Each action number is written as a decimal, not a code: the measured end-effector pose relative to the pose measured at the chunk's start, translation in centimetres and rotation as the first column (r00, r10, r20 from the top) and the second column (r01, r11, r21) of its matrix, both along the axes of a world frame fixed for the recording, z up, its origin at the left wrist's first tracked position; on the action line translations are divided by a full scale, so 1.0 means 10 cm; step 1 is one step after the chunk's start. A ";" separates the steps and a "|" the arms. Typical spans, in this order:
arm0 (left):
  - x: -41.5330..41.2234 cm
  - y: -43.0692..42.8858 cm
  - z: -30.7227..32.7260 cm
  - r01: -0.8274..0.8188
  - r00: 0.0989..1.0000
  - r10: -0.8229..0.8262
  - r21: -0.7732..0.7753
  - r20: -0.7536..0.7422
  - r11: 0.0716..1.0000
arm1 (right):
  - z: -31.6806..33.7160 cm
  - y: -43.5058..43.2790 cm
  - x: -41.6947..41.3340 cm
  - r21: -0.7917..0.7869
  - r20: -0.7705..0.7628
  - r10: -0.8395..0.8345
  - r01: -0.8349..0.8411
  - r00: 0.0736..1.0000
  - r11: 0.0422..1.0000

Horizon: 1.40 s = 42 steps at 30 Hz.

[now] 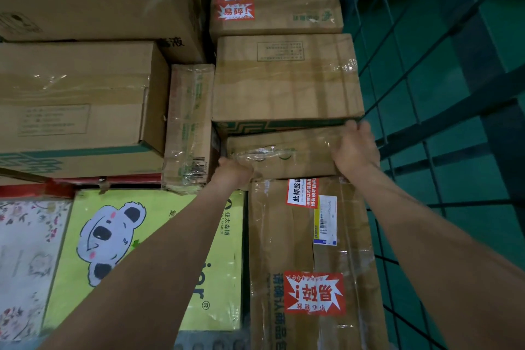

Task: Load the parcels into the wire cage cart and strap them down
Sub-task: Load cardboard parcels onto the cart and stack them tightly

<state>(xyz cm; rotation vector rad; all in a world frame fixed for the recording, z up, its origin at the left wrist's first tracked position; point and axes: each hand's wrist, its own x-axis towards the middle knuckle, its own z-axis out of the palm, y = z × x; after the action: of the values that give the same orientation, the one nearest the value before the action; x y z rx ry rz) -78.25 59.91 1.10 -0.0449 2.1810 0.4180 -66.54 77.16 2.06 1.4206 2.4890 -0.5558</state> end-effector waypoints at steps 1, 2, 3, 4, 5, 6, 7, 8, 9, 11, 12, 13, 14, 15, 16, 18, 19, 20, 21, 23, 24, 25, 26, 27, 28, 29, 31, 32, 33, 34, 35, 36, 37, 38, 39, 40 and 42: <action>0.00 0.01 -0.02 -0.066 0.995 0.063 0.038 0.081 0.997 | -0.02 0.00 0.00 -0.067 0.049 -0.126 0.129 0.991 0.989; 0.01 0.01 -0.04 -0.138 0.979 0.125 0.072 0.162 0.988 | -0.04 0.01 0.02 -0.126 0.097 -0.190 0.201 0.977 0.971; 0.00 -0.01 -0.07 -0.207 0.960 0.182 0.102 0.212 0.973 | -0.08 0.02 0.05 -0.169 0.141 -0.199 0.221 0.970 0.960; -0.01 -0.03 -0.09 -0.263 0.947 0.228 0.139 0.226 0.955 | -0.11 0.04 0.08 -0.189 0.166 -0.181 0.211 0.969 0.959; -0.03 -0.05 -0.11 -0.308 0.939 0.269 0.171 0.216 0.936 | -0.14 0.05 0.12 -0.209 0.178 -0.163 0.199 0.970 0.957; -0.06 -0.07 -0.15 -0.331 0.936 0.295 0.191 0.193 0.924 | -0.17 0.06 0.14 -0.243 0.182 -0.155 0.197 0.971 0.950; -0.08 -0.08 -0.17 -0.341 0.935 0.308 0.197 0.177 0.919 | -0.18 0.06 0.15 -0.281 0.174 -0.158 0.203 0.972 0.938; -0.10 -0.10 -0.18 -0.343 0.934 0.312 0.193 0.171 0.919 | -0.18 0.05 0.13 -0.315 0.168 -0.148 0.195 0.975 0.929; -0.10 -0.10 -0.18 -0.336 0.936 0.306 0.185 0.171 0.924 | -0.17 0.04 0.13 -0.346 0.174 -0.140 0.194 0.975 0.918; -0.09 -0.08 -0.18 -0.311 0.945 0.286 0.168 0.160 0.935 | -0.13 0.03 0.10 -0.398 0.220 -0.117 0.199 0.968 0.896; -0.08 -0.07 -0.17 -0.301 0.948 0.276 0.169 0.158 0.939 | -0.12 0.03 0.09 -0.409 0.244 -0.112 0.207 0.963 0.889; -0.07 -0.05 -0.17 -0.297 0.949 0.272 0.166 0.157 0.940 | -0.10 0.03 0.09 -0.405 0.258 -0.115 0.215 0.959 0.889; -0.06 -0.03 -0.17 -0.295 0.950 0.270 0.169 0.154 0.941 | -0.10 0.03 0.08 -0.396 0.260 -0.118 0.217 0.958 0.892; -0.04 -0.01 -0.15 -0.288 0.953 0.266 0.164 0.143 0.944 | -0.08 0.03 0.08 -0.384 0.249 -0.124 0.215 0.961 0.898; -0.04 0.02 -0.14 -0.262 0.962 0.243 0.161 0.126 0.952 | -0.09 0.02 0.08 -0.372 0.230 -0.135 0.215 0.964 0.903; -0.01 0.08 -0.10 -0.156 0.986 0.147 0.134 0.076 0.979 | -0.12 0.00 0.08 -0.350 0.168 -0.163 0.214 0.972 0.912; 0.00 0.11 -0.07 -0.106 0.994 0.102 0.120 0.045 0.987 | -0.12 -0.02 0.06 -0.342 0.131 -0.191 0.225 0.973 0.912; 0.00 0.14 -0.07 -0.083 0.996 0.081 0.116 0.022 0.990 | -0.12 -0.03 0.04 -0.327 0.098 -0.218 0.239 0.971 0.914; 0.01 0.17 -0.06 -0.083 0.997 0.082 0.124 0.013 0.989 | -0.10 -0.05 0.03 -0.308 0.082 -0.233 0.247 0.969 0.919; 0.03 0.18 -0.02 -0.093 0.996 0.093 0.153 0.002 0.984 | -0.07 -0.06 0.01 -0.279 0.099 -0.223 0.242 0.970 0.929; 0.06 0.15 0.01 -0.107 0.994 0.106 0.173 0.017 0.979 | -0.04 -0.06 0.02 -0.273 0.120 -0.225 0.250 0.967 0.929; 0.11 0.10 0.05 -0.119 0.992 0.111 0.177 0.059 0.977 | 0.00 -0.07 0.05 -0.279 0.146 -0.249 0.281 0.958 0.918; 0.17 0.02 0.08 -0.166 0.978 0.141 0.158 0.155 0.974 | 0.03 -0.08 0.09 -0.296 0.170 -0.288 0.328 0.942 0.897; 0.24 -0.08 0.13 -0.256 0.927 0.211 0.110 0.311 0.961 | 0.09 -0.11 0.15 -0.329 0.193 -0.334 0.381 0.923 0.864; 0.33 -0.19 0.18 -0.348 0.834 0.284 0.050 0.474 0.936 | 0.15 -0.15 0.24 -0.366 0.208 -0.378 0.430 0.902 0.825; 0.39 -0.26 0.18 -0.414 0.729 0.330 0.003 0.599 0.910 | 0.17 -0.18 0.30 -0.413 0.209 -0.424 0.473 0.881 0.778; 0.48 -0.31 0.18 -0.446 0.627 0.313 0.000 0.714 0.895 | 0.23 -0.27 0.41 -0.495 0.176 -0.517 0.529 0.838 0.689; 0.49 -0.29 0.19 -0.440 0.627 0.293 0.019 0.722 0.898 | 0.25 -0.30 0.44 -0.502 0.142 -0.545 0.534 0.826 0.680; 0.50 -0.24 0.21 -0.432 0.647 0.284 0.034 0.707 0.901 | 0.25 -0.30 0.45 -0.468 0.112 -0.555 0.536 0.825 0.703; 0.52 -0.18 0.25 -0.424 0.671 0.277 0.050 0.688 0.904 | 0.24 -0.30 0.45 -0.428 0.074 -0.569 0.542 0.819 0.724; 0.55 -0.13 0.27 -0.424 0.686 0.276 0.062 0.673 0.904 | 0.23 -0.28 0.45 -0.386 0.040 -0.579 0.547 0.814 0.743; 0.59 -0.09 0.29 -0.429 0.688 0.277 0.068 0.671 0.901 | 0.25 -0.28 0.46 -0.360 0.008 -0.596 0.559 0.803 0.747; 0.64 -0.06 0.30 -0.434 0.684 0.278 0.069 0.674 0.898 | 0.24 -0.27 0.48 -0.345 -0.024 -0.608 0.564 0.794 0.750; 0.69 -0.04 0.31 -0.442 0.684 0.285 0.071 0.671 0.894 | 0.24 -0.26 0.51 -0.324 -0.050 -0.604 0.559 0.796 0.763; 0.73 -0.03 0.32 -0.440 0.695 0.290 0.071 0.658 0.895 | 0.24 -0.26 0.54 -0.315 -0.065 -0.592 0.547 0.803 0.776; 0.76 -0.01 0.32 -0.428 0.709 0.286 0.071 0.644 0.901 | 0.23 -0.27 0.57 -0.310 -0.076 -0.579 0.532 0.812 0.788; 0.79 -0.01 0.31 -0.427 0.726 0.289 0.080 0.624 0.901 | 0.20 -0.30 0.57 -0.297 -0.099 -0.563 0.515 0.821 0.804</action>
<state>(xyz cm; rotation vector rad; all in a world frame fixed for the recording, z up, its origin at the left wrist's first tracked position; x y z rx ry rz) -70.40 59.85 4.23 -0.4345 1.4718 0.7538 -60.84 74.13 4.10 2.0485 1.9925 -1.1195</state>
